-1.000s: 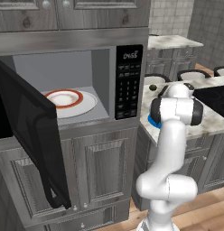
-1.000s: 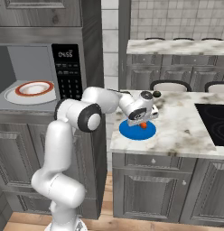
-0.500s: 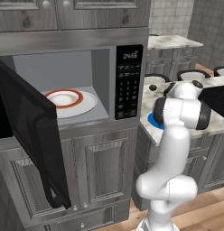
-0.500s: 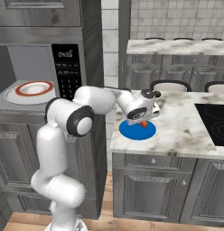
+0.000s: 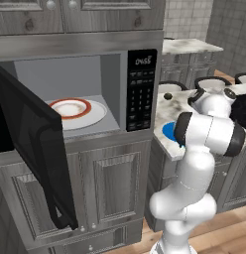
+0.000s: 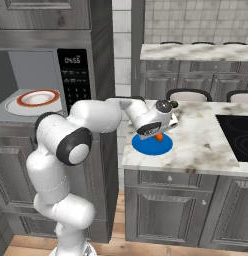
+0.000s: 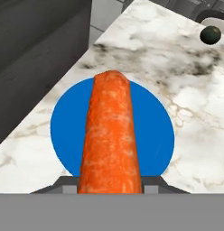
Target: Pick the carrot from the counter and place it in the microwave. Then turn on the microwave.
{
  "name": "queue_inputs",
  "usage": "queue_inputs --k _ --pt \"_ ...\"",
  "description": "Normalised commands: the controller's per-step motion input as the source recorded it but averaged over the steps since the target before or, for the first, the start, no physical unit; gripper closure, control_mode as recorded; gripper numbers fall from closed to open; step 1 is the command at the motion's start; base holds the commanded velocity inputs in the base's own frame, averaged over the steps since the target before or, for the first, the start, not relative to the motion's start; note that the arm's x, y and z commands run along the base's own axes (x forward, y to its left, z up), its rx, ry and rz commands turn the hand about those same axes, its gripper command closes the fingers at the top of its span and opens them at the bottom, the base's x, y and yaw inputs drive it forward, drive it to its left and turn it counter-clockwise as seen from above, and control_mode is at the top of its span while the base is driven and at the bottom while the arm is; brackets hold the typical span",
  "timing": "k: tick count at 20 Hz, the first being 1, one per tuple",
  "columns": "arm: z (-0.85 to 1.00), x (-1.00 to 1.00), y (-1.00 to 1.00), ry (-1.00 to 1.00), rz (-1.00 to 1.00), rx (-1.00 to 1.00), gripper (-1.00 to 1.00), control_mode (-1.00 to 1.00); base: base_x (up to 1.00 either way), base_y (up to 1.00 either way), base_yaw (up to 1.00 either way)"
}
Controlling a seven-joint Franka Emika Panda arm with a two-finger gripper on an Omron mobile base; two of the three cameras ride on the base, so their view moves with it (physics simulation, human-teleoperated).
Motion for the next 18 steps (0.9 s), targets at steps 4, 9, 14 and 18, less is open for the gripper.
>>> queue_inputs --k 4,9,14,18 --pt "0.40 -0.50 0.05 -0.02 0.06 -0.01 1.00 -1.00 0.00 0.00 0.00" --pt "0.41 -0.49 0.09 0.00 0.06 0.00 1.00 -1.00 0.00 0.00 0.00" --pt "0.42 -0.49 0.14 0.00 0.07 0.00 1.00 -1.00 0.00 0.00 0.00" --pt "0.37 -0.53 0.13 0.01 0.05 0.00 1.00 -1.00 0.00 0.00 0.00"
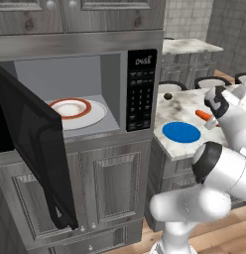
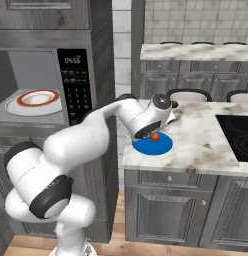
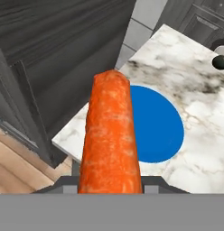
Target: Pick the carrot from the counter and place it in the microwave. Then turn on the microwave.
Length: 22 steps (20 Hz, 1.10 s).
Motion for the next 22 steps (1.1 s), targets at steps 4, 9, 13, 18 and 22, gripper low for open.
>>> queue_inputs --k 4,9,13,18,22 --pt "0.34 -0.55 0.13 0.02 0.02 0.00 1.00 -1.00 0.00 0.00 0.00" --pt "0.32 -0.56 0.22 0.01 0.00 0.00 1.00 -1.00 0.00 0.00 0.00" --pt "0.32 -0.55 0.24 0.00 0.00 0.00 1.00 -1.00 0.00 0.00 0.00" --pt "0.22 -0.43 0.29 -0.11 -0.01 -0.01 1.00 -1.00 0.00 0.00 0.00" --pt "0.19 -0.35 0.29 -0.17 -0.04 -0.01 1.00 -1.00 0.00 0.00 0.00"
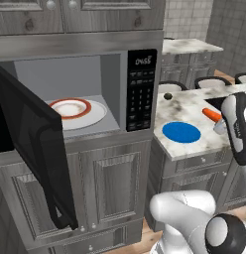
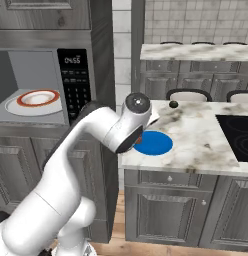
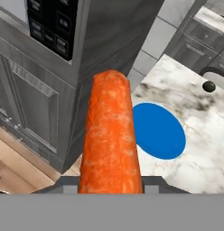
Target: Pick the carrot from the counter and place it in the microwave. Then turn on the microwave.
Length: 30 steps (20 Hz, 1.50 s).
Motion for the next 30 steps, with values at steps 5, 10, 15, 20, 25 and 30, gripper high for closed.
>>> queue_inputs --k 5,10,15,20,25,30 --pt "0.27 -0.34 0.25 -0.10 -0.04 0.00 1.00 -1.00 0.00 0.00 0.00" --pt "0.37 -0.31 0.19 0.00 0.00 0.00 1.00 -1.00 0.00 0.00 0.00" --pt "0.37 -0.39 0.13 0.03 0.00 0.01 1.00 -1.00 0.00 0.00 0.00" --pt "0.27 -0.39 0.20 0.00 0.00 0.00 1.00 -1.00 0.00 0.00 0.00" --pt "0.18 -0.31 0.26 -0.02 0.00 0.00 1.00 -1.00 0.00 0.00 0.00" --pt "0.15 -0.28 0.30 -0.06 0.00 0.00 1.00 -1.00 0.00 0.00 0.00"
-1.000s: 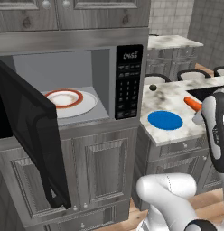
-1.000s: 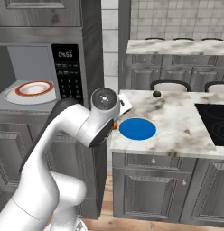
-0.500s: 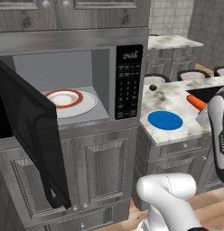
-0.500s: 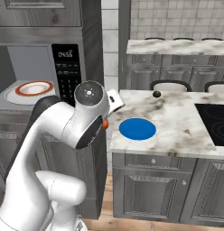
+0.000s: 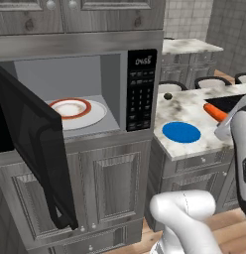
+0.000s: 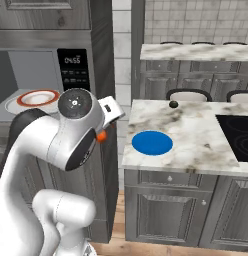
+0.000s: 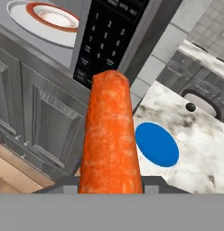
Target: Pick the carrot from the counter and place it in the microwave. Then turn on the microwave.
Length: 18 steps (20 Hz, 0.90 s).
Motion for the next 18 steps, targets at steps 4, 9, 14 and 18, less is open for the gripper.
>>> queue_inputs --k 4,9,14,18 --pt "0.10 -0.25 0.34 -0.09 0.00 0.00 1.00 -1.00 0.00 0.00 0.00" --pt "0.08 -0.20 0.38 -0.09 0.00 0.00 1.00 -1.00 0.00 0.00 0.00" --pt "0.08 -0.12 0.41 -0.09 0.00 0.00 1.00 -1.00 0.00 0.00 0.00" --pt "0.08 -0.03 0.42 -0.09 0.00 0.00 1.00 -1.00 0.00 0.00 0.00"
